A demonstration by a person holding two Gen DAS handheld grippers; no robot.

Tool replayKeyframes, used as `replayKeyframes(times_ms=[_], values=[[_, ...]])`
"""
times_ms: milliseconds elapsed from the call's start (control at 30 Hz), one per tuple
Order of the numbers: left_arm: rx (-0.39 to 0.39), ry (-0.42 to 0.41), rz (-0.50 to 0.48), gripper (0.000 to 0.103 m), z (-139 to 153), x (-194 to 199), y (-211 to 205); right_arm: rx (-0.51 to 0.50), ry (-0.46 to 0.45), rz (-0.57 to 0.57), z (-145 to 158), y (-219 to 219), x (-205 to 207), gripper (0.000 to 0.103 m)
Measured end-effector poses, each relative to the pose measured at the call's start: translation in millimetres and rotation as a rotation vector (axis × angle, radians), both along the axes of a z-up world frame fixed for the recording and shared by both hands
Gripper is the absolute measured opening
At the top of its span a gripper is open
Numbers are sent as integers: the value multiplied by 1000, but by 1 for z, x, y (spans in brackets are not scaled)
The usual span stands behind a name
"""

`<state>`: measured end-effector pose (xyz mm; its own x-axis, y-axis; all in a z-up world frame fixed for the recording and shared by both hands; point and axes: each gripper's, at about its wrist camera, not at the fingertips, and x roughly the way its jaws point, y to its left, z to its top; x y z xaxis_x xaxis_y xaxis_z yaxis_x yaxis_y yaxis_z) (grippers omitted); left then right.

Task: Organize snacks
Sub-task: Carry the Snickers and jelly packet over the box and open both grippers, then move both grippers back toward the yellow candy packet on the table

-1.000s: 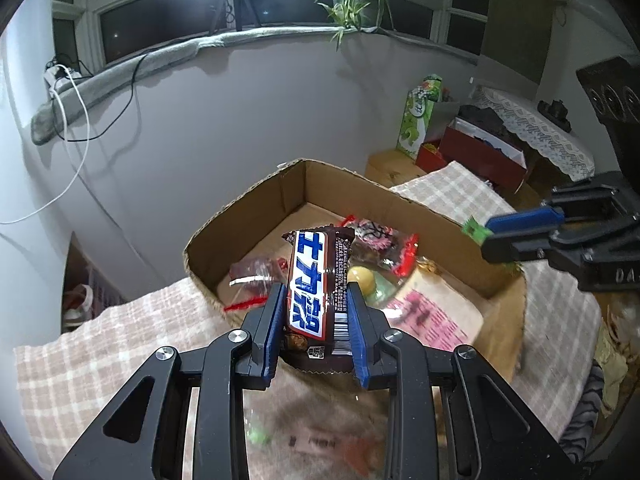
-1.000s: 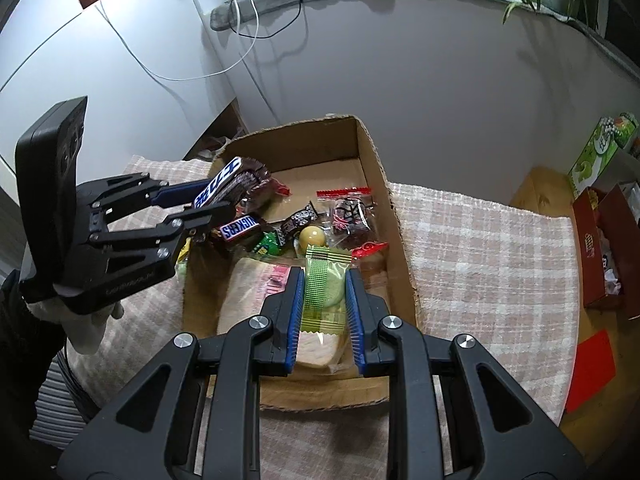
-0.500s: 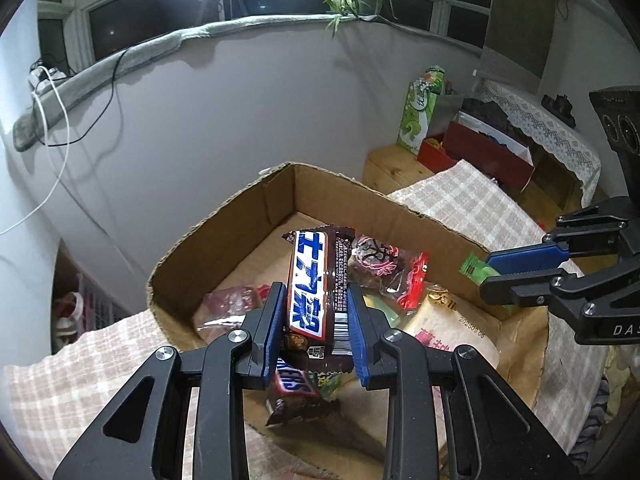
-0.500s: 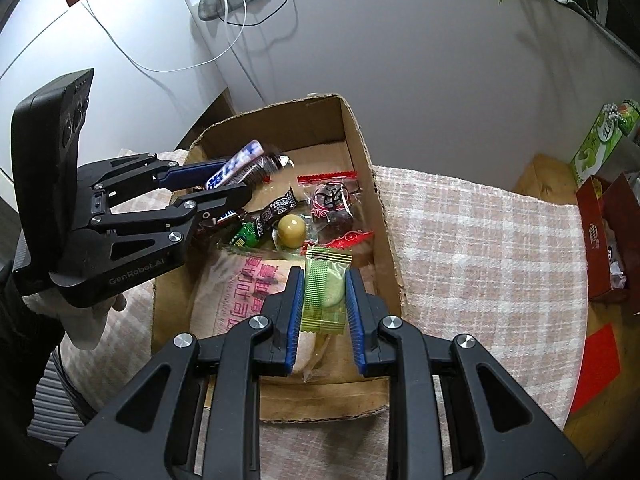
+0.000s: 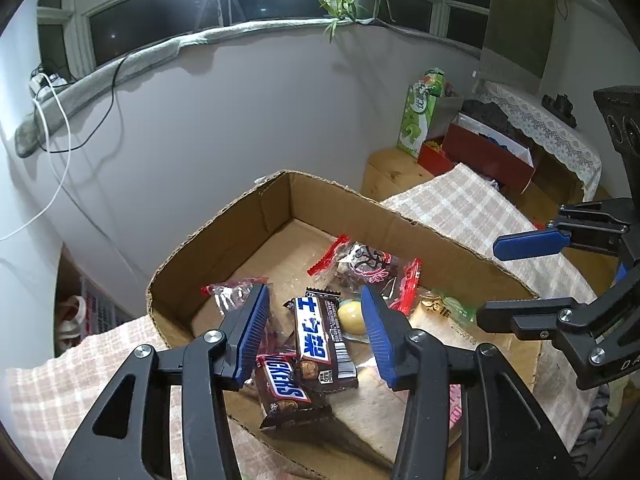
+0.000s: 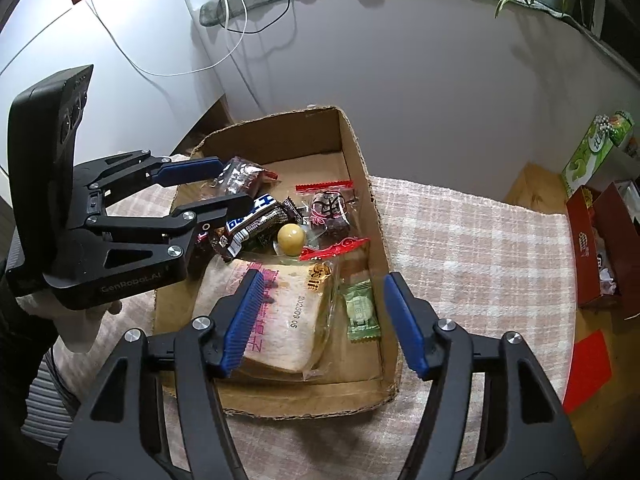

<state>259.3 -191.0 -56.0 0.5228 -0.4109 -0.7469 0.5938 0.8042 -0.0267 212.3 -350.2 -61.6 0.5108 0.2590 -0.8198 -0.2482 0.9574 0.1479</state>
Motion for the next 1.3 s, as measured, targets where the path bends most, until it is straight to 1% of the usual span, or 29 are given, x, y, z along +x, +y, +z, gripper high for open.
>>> replayKeyframes(times_ms=[200, 567, 800, 967, 1100, 1233, 1267, 1300], values=[[-10, -7, 1, 47, 6, -5, 7, -3, -10, 8, 8, 8, -7, 65], [-28, -32, 37, 47, 25, -20, 42, -17, -44, 60, 23, 35, -31, 65], [-31, -47, 54, 47, 34, -31, 67, -47, -77, 120, 34, 60, -56, 65], [-37, -53, 71, 47, 35, -40, 90, -30, -104, 168, 41, 78, -81, 65], [-38, -46, 87, 47, 33, -46, 112, 10, -106, 188, 38, 92, -101, 65], [-40, -33, 102, 47, 27, -51, 133, 32, -112, 201, 26, 108, -126, 65], [-42, -28, 105, 47, 26, -52, 137, 29, -115, 193, 19, 113, -133, 64], [-47, -22, 107, 47, 24, -53, 142, 30, -111, 188, 15, 116, -136, 61]])
